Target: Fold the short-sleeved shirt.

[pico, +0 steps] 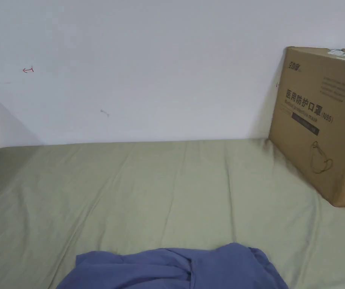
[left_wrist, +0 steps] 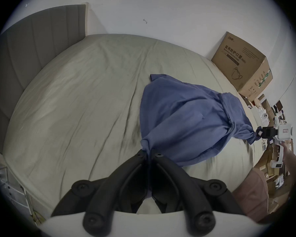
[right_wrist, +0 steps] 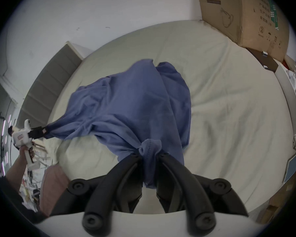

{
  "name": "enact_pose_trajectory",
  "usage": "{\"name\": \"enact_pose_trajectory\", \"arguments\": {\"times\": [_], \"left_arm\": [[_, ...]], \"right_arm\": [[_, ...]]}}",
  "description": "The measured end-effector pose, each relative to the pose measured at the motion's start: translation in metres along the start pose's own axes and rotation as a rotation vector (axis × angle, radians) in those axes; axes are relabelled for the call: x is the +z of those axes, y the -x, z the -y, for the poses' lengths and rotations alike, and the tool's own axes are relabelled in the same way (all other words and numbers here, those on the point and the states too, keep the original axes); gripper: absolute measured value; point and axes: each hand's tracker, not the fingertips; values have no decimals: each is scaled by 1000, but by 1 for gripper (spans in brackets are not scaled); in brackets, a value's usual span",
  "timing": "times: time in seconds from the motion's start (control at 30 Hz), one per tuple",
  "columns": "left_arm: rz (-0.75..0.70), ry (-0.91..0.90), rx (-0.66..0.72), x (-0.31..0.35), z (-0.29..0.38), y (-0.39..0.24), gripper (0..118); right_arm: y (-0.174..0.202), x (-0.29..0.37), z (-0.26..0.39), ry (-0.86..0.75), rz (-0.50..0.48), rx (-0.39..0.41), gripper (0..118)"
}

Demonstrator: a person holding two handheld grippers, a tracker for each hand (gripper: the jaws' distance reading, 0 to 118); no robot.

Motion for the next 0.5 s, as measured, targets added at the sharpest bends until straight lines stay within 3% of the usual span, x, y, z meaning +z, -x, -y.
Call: {"name": "enact_pose_trajectory", "arguments": {"times": [0.13,0.2,0.23,0.27,0.3,0.33,0.37,0.4,0.43,0.47,0.5], "left_arm": [[6,83,-19,14,7,0,4],[10,107,-42,12,14,-1,5],[-1,103,-54,11,18,-4,15],[-18,97,-62,9,22,-5,32],[-30,90,-69,10,23,-6,61],[-32,86,-69,12,24,-8,102],[-34,80,-65,16,25,-10,118],[-32,67,-60,19,26,-12,117],[-26,43,-57,26,27,-11,113],[-20,-11,-60,30,23,-13,113],[-27,-3,-64,33,20,-16,113]], "right_arm": [[1,20,11,33,41,43,12],[-5,11,15,105,43,-27,12],[-10,4,17,157,31,-95,12],[-15,-3,20,200,31,-177,12],[-17,-9,20,251,54,-248,12],[-19,-13,23,255,62,-297,15],[-17,-10,26,171,65,-289,26],[-13,-6,27,101,75,-271,51],[-9,0,26,47,99,-252,98],[-3,7,27,23,117,-225,118],[2,13,26,0,114,-192,118]]}}
